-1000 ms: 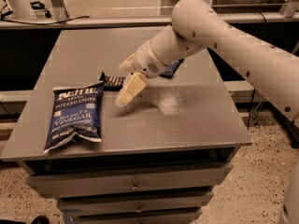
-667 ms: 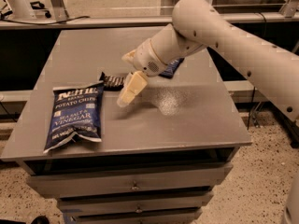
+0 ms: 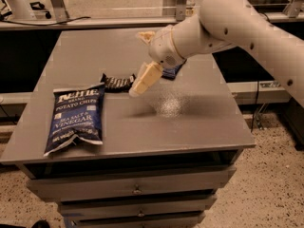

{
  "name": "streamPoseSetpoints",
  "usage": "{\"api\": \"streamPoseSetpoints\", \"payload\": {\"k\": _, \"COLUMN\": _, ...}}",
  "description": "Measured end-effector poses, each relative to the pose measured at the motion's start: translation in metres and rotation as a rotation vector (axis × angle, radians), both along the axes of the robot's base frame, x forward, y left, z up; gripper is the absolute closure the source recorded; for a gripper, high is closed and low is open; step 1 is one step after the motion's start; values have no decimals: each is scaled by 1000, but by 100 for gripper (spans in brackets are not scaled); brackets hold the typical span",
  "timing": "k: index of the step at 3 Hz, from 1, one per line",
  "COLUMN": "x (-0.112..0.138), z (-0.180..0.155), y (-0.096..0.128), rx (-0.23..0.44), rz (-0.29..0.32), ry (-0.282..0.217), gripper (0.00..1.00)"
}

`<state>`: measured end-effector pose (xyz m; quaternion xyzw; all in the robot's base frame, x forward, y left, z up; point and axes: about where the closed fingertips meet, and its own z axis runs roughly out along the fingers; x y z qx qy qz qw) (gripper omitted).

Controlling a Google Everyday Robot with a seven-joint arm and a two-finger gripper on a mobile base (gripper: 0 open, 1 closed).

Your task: Move rxbar chocolate near blue chip bag

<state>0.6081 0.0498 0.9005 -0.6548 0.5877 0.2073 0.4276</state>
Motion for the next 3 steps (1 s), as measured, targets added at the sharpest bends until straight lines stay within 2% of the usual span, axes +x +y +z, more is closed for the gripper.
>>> {"api": "streamPoseSetpoints", "payload": {"k": 1, "x": 9, "z": 48, "y": -30, "rx": 19, "rz": -47, "ry": -197, "gripper": 0}}
{"api": "streamPoseSetpoints", "payload": {"k": 2, "x": 14, "z": 90, "y": -66, "rx": 20, "rz": -102, "ry": -348, "gripper": 0}}
{"api": "streamPoseSetpoints", "payload": {"k": 3, "x": 14, "z": 89, "y": -65, "rx": 17, "rz": -97, "ry": -351, "gripper": 0}}
